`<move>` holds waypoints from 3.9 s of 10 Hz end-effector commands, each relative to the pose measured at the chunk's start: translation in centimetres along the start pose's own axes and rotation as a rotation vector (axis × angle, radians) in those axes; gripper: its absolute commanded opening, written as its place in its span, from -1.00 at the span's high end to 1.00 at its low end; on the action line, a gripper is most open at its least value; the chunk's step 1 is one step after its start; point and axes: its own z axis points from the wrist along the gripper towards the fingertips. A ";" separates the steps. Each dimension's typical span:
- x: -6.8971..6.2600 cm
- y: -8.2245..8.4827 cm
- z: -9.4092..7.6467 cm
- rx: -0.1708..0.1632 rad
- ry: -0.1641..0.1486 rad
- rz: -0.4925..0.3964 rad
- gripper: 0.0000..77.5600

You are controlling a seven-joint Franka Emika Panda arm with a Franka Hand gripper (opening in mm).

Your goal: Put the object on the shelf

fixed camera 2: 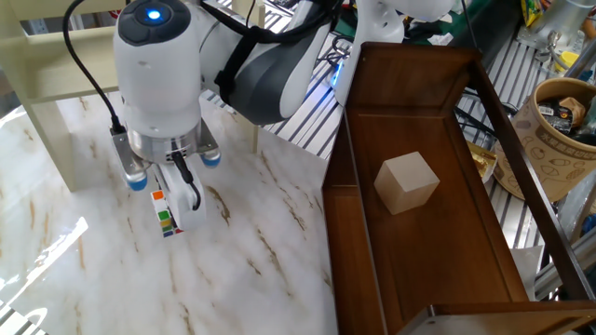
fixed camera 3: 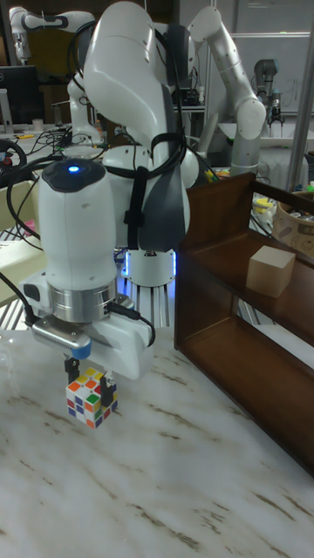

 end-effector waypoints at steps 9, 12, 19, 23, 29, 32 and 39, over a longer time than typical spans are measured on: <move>-1.3 -7.5 -11.3 0.028 0.041 -0.069 0.96; -1.3 -9.5 -12.6 0.029 0.040 -0.088 0.96; -1.1 -10.5 -13.4 0.028 0.043 -0.082 0.96; -1.1 -10.5 -13.4 0.039 0.068 -0.062 0.96; -1.1 -10.5 -13.4 0.043 0.025 0.007 0.96; -1.1 -10.5 -13.4 0.039 0.031 0.016 0.96; -0.3 -14.6 -16.7 0.038 0.035 -0.004 0.96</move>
